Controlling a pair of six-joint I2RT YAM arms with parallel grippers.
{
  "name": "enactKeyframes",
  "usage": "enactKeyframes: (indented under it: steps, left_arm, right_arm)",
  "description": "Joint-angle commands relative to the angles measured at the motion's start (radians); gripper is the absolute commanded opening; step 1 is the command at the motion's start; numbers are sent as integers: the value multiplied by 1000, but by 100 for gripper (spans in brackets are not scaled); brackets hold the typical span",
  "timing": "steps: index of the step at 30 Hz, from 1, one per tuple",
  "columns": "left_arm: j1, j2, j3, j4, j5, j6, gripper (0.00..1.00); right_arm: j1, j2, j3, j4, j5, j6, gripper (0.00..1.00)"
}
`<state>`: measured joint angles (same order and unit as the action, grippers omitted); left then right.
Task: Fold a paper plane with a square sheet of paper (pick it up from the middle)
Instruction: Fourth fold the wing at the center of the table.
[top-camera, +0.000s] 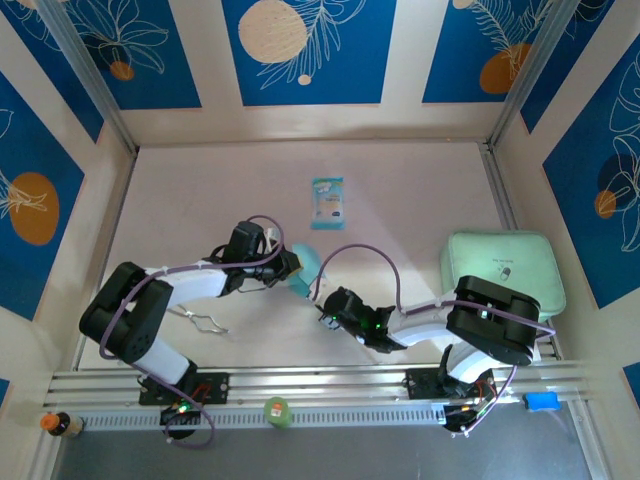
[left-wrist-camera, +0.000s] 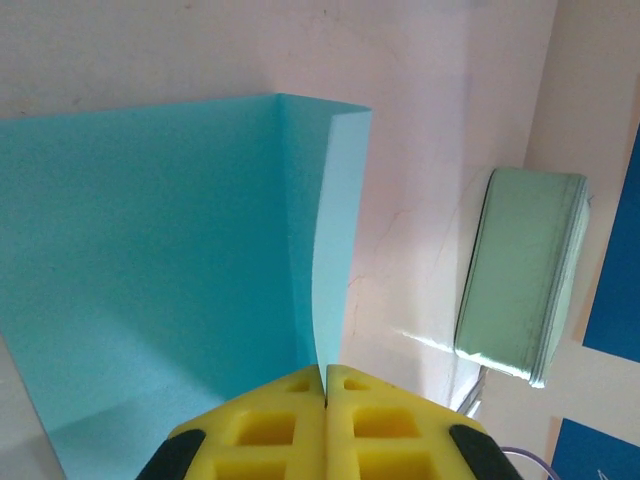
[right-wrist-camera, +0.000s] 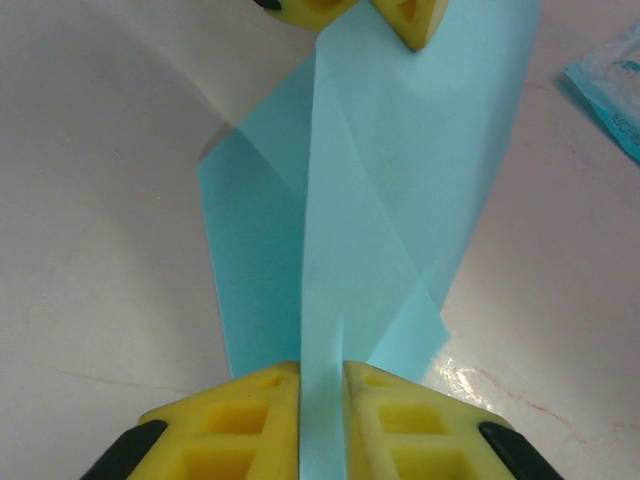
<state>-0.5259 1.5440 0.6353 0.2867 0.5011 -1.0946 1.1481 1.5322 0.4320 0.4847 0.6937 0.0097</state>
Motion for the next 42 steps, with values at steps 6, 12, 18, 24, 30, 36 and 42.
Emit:
enactKeyframes:
  steps: [6,12,18,24,30,36,42]
  left_arm:
    - [-5,-42,-1,-46,-31,2,17]
    - [-5,-42,-3,-43,-29,1,10]
    - [-5,-47,-2,-44,-29,-1,4]
    - [-5,-44,-2,-48,-27,-2,3]
    - [-5,-43,-2,-50,-29,-1,3]
    - [-5,-51,0,-58,-32,0,3]
    - [-5,-48,6,-64,-32,1,3]
  right_arm:
    - [1,-7,0,14,26,45,12]
    - [-2,-5,-1,12,18,58,15]
    - [-9,9,2,15,26,62,20]
    - [-18,13,-1,24,14,62,20]
    - [-18,11,0,27,3,65,15]
    - [-20,19,3,20,9,67,19]
    - [-24,23,5,28,-7,61,20]
